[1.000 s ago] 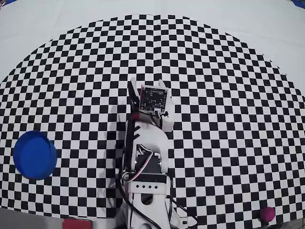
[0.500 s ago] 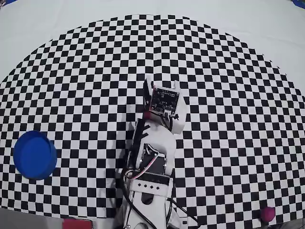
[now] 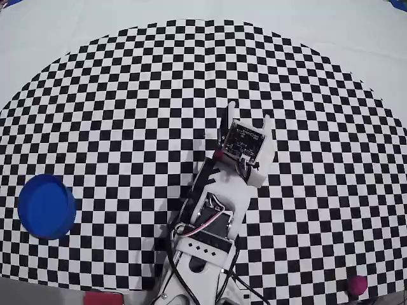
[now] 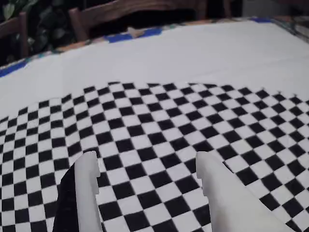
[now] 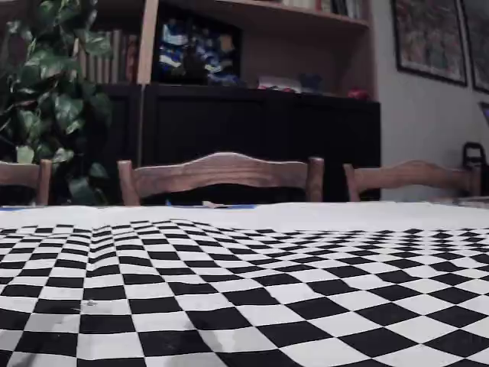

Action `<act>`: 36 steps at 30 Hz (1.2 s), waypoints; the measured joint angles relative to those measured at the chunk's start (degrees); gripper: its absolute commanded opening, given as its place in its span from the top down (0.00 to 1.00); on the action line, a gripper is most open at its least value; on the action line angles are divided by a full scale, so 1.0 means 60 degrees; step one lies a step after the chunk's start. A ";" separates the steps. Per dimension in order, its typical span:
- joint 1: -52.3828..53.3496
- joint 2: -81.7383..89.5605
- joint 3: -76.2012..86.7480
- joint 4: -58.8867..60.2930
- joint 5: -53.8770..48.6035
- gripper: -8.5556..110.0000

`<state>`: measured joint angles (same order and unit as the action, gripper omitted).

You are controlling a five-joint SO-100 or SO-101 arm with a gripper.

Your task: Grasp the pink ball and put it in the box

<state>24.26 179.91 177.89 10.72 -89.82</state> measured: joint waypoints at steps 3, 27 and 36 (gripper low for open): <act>0.0322 0.0000 0.0000 -0.0117 0.0000 0.74; 0.3501 0.0000 0.0000 -0.0601 0.0000 0.74; 0.4614 -0.0176 0.0000 -0.0688 0.0000 0.74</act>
<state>51.94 178.86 177.89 6.59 -89.82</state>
